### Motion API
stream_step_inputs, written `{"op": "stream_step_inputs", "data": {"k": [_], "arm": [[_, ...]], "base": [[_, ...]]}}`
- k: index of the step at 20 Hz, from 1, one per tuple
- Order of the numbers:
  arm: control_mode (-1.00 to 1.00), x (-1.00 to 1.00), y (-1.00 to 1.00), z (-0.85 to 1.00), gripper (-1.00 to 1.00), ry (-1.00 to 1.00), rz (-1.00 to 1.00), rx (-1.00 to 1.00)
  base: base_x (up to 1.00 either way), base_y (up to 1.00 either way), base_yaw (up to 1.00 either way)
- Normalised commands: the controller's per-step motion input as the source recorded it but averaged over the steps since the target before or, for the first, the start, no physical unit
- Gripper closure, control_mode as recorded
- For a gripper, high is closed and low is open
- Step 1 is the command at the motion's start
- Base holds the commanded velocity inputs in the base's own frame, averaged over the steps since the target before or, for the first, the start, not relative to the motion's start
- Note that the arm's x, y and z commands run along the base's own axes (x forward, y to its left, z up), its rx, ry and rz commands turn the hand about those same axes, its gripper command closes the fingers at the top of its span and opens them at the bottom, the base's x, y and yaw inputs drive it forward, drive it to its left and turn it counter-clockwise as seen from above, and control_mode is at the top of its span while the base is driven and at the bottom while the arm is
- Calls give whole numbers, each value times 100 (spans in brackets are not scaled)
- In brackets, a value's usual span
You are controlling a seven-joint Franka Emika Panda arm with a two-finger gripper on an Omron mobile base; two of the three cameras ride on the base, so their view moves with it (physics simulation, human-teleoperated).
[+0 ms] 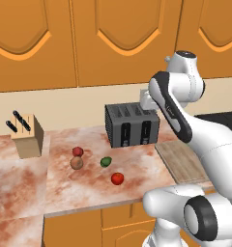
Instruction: Place the avocado, onion, tomato, and bell pepper on the cutting board.
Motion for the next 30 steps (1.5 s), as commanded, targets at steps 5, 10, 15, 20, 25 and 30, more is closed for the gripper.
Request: {"op": "stream_step_inputs", "data": {"k": [5,10,15,20,25,30], "arm": [[-100,-13,4,0,-100,-1,0,0],[-100,-24,12,0,-100,0,0,0],[-100,-28,32,0,-100,0,0,0],[-100,-30,32,-1,-100,0,0,0],[-100,-42,33,-17,-100,0,0,-1],[-100,-36,19,-11,-100,1,0,0]], "base": [[0,0,0],[0,0,0],[0,0,0],[0,0,0],[0,0,0],[0,0,0]]}}
